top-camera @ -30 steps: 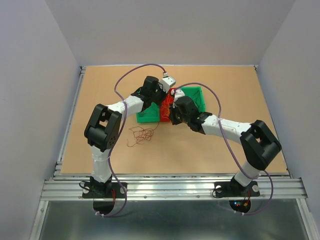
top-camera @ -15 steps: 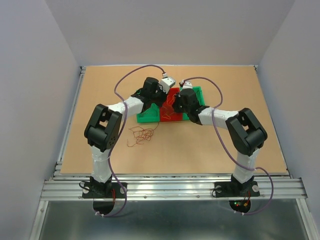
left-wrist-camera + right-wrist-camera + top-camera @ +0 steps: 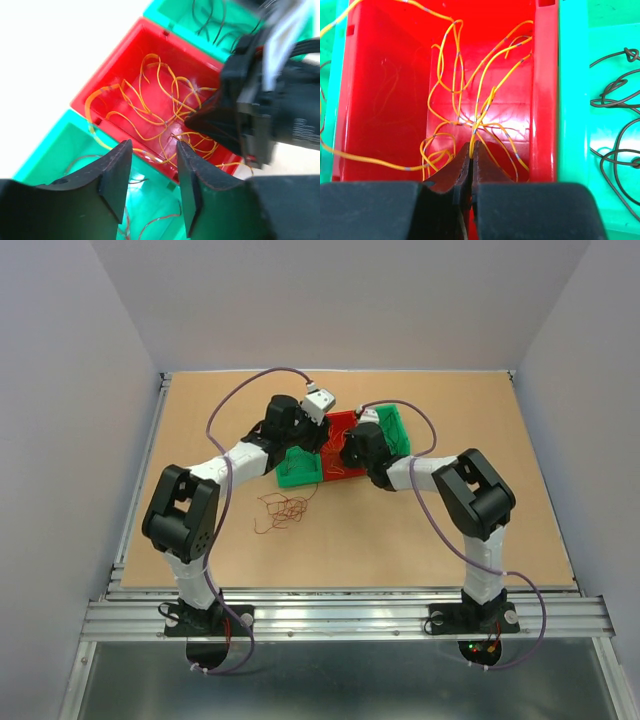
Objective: Untangle the cables
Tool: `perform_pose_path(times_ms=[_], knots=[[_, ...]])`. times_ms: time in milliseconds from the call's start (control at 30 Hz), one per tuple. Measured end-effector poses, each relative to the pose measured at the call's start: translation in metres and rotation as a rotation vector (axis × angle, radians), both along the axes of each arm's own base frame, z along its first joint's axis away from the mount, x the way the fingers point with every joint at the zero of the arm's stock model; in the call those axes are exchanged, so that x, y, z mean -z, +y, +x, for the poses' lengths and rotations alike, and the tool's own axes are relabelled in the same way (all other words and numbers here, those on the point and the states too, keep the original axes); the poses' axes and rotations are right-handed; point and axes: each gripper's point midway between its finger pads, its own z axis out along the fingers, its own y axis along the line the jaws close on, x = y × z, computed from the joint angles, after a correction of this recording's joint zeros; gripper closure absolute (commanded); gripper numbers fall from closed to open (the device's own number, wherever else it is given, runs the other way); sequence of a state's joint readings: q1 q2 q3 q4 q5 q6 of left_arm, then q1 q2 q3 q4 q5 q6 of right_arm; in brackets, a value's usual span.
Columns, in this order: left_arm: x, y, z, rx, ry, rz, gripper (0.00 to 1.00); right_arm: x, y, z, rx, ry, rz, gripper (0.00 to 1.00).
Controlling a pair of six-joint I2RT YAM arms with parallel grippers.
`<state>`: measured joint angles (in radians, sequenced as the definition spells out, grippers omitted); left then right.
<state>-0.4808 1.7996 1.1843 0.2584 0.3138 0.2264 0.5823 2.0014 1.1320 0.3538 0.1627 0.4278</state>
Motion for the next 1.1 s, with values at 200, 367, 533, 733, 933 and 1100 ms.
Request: perform_pose_path(times_ms=[200, 367, 533, 733, 933, 1100], knots=[[-0.053, 0.016, -0.002, -0.014, -0.105, -0.078, 0.42, 0.003, 0.004, 0.013, 0.018, -0.008, -0.011, 0.99], [-0.087, 0.04, -0.003, -0.044, -0.171, -0.123, 0.41, 0.003, 0.004, 0.015, 0.02, -0.012, -0.018, 0.95], [-0.1, 0.061, -0.003, -0.082, -0.201, -0.131, 0.38, 0.001, 0.005, 0.008, 0.003, -0.004, -0.046, 0.63], [-0.106, 0.069, -0.008, -0.085, -0.218, -0.121, 0.34, -0.019, 0.012, -0.007, -0.01, -0.024, -0.085, 0.52], [-0.107, 0.068, -0.023, -0.018, -0.224, -0.091, 0.31, -0.055, 0.006, -0.023, -0.015, -0.079, -0.072, 0.4], [-0.091, 0.067, -0.033, 0.037, -0.197, -0.031, 0.29, -0.073, -0.006, -0.037, -0.006, -0.107, -0.06, 0.25]])
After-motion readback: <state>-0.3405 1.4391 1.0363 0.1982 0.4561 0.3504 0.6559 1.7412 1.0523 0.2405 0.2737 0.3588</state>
